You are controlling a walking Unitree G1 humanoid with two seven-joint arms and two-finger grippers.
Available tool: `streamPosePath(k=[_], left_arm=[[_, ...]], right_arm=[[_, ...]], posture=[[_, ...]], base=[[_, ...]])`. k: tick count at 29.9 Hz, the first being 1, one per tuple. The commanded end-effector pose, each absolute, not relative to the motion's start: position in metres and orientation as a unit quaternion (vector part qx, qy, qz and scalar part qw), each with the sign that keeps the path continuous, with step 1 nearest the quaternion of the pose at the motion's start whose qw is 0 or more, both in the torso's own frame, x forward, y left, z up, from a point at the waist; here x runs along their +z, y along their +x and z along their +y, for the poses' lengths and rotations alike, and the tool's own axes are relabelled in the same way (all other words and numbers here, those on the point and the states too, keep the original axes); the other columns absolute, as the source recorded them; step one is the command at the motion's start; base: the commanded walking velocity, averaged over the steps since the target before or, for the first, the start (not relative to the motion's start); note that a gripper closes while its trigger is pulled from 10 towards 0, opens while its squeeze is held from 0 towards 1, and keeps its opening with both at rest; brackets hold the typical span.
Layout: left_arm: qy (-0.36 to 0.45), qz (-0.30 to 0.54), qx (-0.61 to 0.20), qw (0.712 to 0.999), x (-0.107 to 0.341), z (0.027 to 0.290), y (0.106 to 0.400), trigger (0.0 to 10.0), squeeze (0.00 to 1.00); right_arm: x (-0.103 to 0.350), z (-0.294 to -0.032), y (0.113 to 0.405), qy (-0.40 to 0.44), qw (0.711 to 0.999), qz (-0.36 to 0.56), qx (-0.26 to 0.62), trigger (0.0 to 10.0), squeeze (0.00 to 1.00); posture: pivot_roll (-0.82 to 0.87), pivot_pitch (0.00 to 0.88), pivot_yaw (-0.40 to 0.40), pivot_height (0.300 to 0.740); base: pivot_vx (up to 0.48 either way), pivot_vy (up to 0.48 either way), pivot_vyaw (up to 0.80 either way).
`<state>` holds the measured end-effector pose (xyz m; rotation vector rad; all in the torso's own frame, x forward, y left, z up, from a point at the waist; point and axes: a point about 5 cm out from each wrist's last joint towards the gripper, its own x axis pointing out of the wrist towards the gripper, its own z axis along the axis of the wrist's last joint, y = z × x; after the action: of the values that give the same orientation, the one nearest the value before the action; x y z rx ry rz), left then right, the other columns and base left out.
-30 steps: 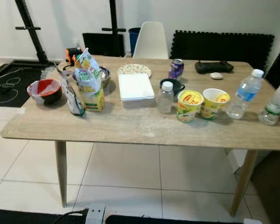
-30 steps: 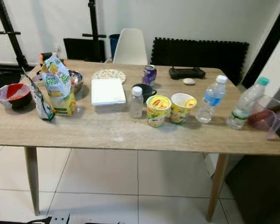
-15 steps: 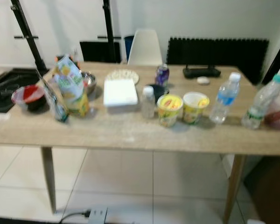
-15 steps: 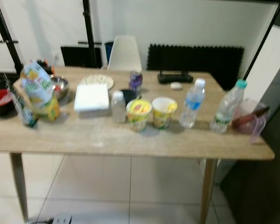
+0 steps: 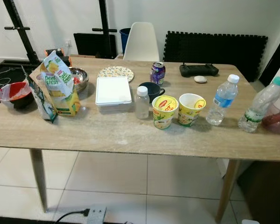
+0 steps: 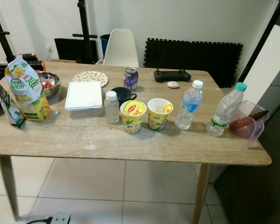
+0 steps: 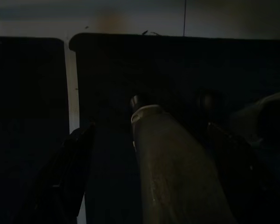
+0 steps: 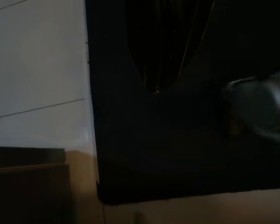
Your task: Restocking fridge
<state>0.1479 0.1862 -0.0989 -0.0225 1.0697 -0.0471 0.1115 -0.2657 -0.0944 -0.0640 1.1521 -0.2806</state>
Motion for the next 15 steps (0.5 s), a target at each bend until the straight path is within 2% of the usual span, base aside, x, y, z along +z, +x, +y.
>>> streamPosePath(k=[1,10,15], left_arm=[[-0.01,0.51,-0.016,0.86,-0.099,0.187,0.147,10.0,0.0],[-0.004,0.512,-0.014,0.859,-0.099,0.189,0.147,10.0,0.0],[-0.004,0.513,-0.012,0.858,-0.099,0.19,0.146,10.0,0.0]], right_arm=[[-0.093,-0.27,0.112,-0.035,0.829,0.542,-0.136,10.0,0.0],[-0.092,-0.27,0.115,-0.029,0.835,0.532,-0.136,10.0,0.0],[-0.089,-0.269,0.125,-0.001,0.849,0.509,-0.14,10.0,0.0]], posture=[[-0.08,0.0,-0.036,0.74],[-0.08,0.0,-0.035,0.74],[-0.08,0.0,-0.033,0.74]], base=[[0.0,0.0,0.0],[0.0,0.0,0.0],[0.0,0.0,0.0]])
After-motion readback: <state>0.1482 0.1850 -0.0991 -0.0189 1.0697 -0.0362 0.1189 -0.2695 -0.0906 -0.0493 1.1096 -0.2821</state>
